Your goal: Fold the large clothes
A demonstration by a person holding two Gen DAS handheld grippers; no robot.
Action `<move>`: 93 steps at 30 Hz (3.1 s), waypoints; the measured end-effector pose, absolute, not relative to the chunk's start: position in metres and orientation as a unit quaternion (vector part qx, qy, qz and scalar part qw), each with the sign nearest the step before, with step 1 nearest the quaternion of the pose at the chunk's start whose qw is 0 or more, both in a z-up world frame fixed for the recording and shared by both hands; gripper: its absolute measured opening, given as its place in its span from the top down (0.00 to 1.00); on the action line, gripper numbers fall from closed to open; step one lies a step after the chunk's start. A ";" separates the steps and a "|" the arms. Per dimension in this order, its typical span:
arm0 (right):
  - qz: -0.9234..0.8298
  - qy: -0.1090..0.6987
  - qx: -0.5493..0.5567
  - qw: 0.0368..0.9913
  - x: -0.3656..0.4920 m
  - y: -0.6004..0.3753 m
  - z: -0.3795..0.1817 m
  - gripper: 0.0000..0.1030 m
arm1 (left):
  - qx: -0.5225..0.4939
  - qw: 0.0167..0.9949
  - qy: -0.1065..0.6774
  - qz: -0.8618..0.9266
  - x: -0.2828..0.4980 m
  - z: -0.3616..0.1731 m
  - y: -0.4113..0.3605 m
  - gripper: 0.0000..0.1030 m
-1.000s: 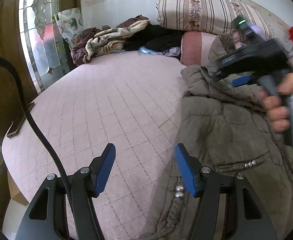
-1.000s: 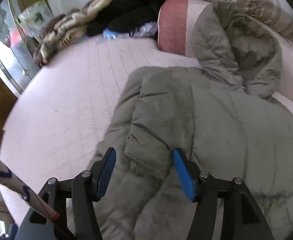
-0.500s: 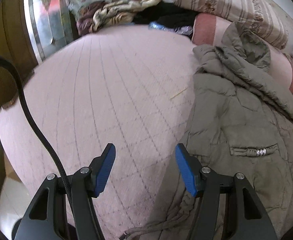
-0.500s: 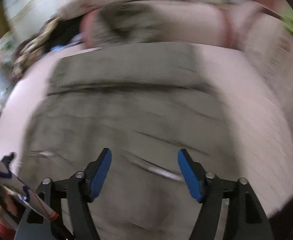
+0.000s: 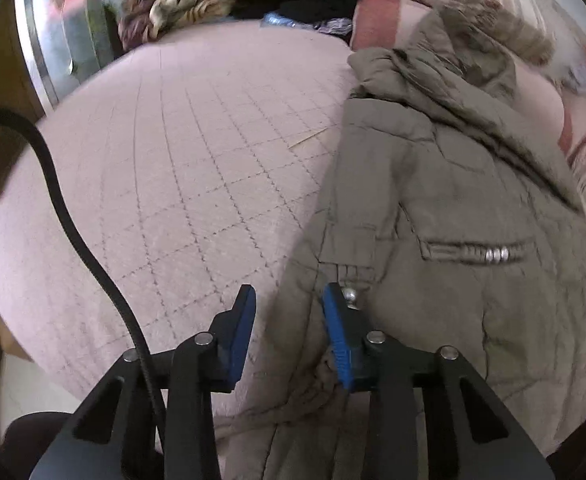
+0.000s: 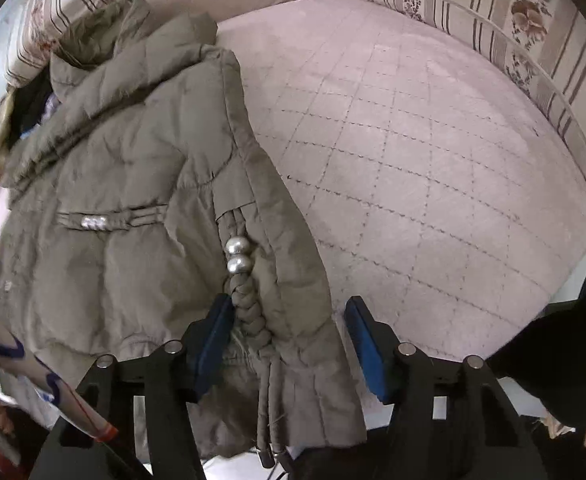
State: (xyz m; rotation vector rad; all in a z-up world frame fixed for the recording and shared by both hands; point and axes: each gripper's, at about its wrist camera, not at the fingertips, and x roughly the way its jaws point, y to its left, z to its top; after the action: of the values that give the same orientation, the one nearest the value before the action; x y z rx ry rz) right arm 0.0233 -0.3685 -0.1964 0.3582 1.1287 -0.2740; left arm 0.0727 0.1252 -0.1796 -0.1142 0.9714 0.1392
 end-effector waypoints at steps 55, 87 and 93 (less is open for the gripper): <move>0.006 0.474 0.125 0.872 0.303 -0.165 -0.042 0.21 | 0.011 0.909 0.415 0.025 0.210 -0.129 0.089 0.31; 0.002 0.426 0.216 0.879 0.481 -0.162 0.000 0.13 | -0.032 0.912 0.407 0.038 0.226 -0.127 0.116 0.31; -0.017 0.421 0.239 0.875 0.571 -0.141 -0.012 0.10 | -0.070 0.904 0.420 0.033 0.240 -0.136 0.132 0.31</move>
State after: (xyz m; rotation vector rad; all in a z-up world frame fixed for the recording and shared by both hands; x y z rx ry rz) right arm 0.5713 -0.1409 -0.0119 0.4993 0.8801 -0.0348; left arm 0.2400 0.1319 -0.1364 -0.1442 0.8674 0.0685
